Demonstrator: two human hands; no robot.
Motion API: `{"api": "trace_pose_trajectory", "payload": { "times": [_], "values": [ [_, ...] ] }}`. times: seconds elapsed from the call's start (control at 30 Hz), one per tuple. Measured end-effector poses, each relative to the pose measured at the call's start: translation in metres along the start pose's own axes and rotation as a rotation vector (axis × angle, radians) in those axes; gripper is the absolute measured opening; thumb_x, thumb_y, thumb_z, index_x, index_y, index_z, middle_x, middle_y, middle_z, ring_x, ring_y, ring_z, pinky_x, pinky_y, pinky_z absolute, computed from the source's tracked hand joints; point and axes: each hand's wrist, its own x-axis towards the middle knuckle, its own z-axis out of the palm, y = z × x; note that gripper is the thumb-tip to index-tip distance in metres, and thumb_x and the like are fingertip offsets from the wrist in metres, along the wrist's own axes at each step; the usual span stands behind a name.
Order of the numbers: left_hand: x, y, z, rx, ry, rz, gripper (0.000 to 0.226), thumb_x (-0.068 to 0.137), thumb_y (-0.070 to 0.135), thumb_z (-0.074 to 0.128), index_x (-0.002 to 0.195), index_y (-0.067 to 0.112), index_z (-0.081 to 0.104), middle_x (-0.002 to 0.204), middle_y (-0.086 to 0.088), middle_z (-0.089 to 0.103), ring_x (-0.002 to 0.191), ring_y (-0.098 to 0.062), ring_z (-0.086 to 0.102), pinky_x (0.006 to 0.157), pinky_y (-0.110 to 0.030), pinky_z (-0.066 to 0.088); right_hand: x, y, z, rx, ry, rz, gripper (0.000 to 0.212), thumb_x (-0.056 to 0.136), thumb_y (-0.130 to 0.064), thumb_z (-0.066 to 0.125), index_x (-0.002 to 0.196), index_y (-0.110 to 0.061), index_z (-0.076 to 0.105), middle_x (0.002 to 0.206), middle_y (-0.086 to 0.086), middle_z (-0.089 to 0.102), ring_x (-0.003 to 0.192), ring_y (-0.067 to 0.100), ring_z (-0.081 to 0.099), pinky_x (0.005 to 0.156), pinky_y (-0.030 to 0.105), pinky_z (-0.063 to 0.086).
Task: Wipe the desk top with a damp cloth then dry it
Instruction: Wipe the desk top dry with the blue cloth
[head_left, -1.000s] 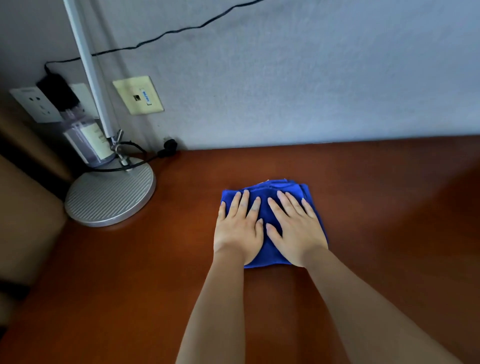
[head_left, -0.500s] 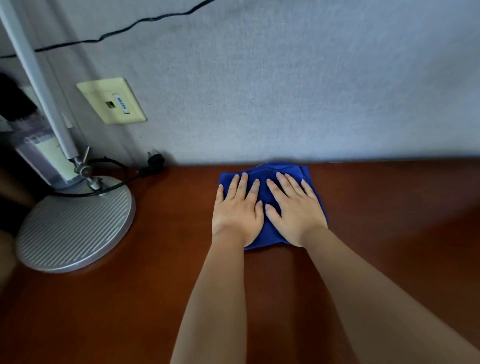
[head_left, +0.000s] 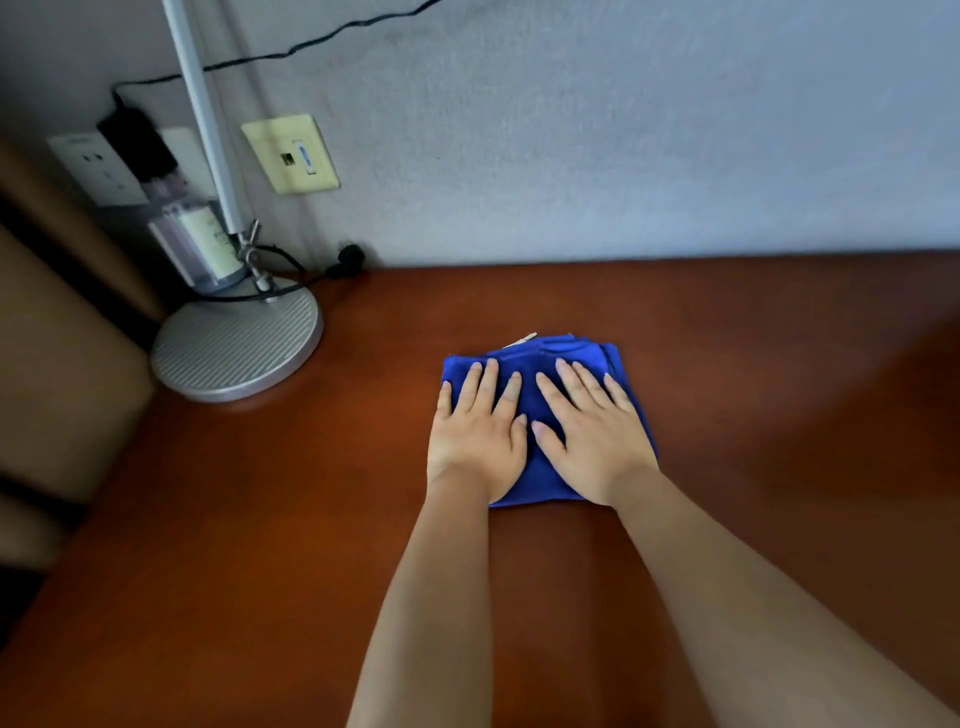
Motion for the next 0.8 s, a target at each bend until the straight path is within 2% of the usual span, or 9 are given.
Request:
{"api": "trace_pose_trajectory", "payload": {
  "times": [0.13,0.2,0.43,0.67,0.8],
  "values": [
    [-0.059,0.013,0.010,0.012,0.001,0.006,0.055,0.103,0.040,0.011,0.154,0.025,-0.005,0.162,-0.001,-0.012,0.148,-0.018,-0.015,0.120,-0.042,-0.007,-0.061,-0.013,0.004,-0.003,-0.015,0.013,0.082,0.080,-0.058,-0.009,0.154,-0.026,0.006,0.162,-0.001,-0.002,0.148,0.012,-0.006,0.119,0.035,-0.007],
    [-0.087,0.020,0.015,0.014,-0.002,0.014,0.055,0.103,0.039,0.011,0.154,0.025,-0.005,0.162,-0.001,-0.012,0.148,-0.018,-0.016,0.120,-0.042,-0.007,-0.090,-0.018,0.007,-0.009,-0.018,0.016,0.089,0.073,-0.057,-0.015,0.154,-0.026,0.007,0.162,-0.001,-0.002,0.148,0.012,-0.006,0.119,0.035,-0.007],
    [-0.127,0.028,0.022,0.013,0.006,0.027,0.055,0.103,0.039,0.011,0.154,0.026,-0.006,0.162,-0.001,-0.012,0.148,-0.018,-0.016,0.120,-0.042,-0.008,-0.133,-0.026,0.013,0.010,0.012,0.014,0.087,0.076,-0.057,-0.012,0.154,-0.025,0.012,0.162,-0.001,0.003,0.148,0.013,-0.001,0.119,0.036,-0.006],
    [-0.085,0.021,0.018,0.014,0.023,0.040,0.055,0.103,0.040,0.011,0.154,0.027,-0.006,0.162,0.001,-0.012,0.148,-0.016,-0.016,0.120,-0.042,-0.008,-0.093,-0.015,0.014,0.037,0.057,0.026,0.083,0.080,-0.057,-0.003,0.152,-0.024,0.021,0.161,0.000,0.011,0.148,0.015,0.006,0.120,0.037,0.000],
    [-0.048,0.015,0.013,-0.001,0.028,0.027,0.054,0.103,0.040,0.012,0.154,0.028,-0.004,0.162,0.002,-0.011,0.148,-0.015,-0.016,0.120,-0.041,-0.008,-0.056,-0.005,0.011,0.023,0.063,0.006,0.084,0.078,-0.057,-0.006,0.153,-0.025,0.017,0.161,-0.001,0.009,0.148,0.014,0.004,0.120,0.037,-0.002]
  ]
}}
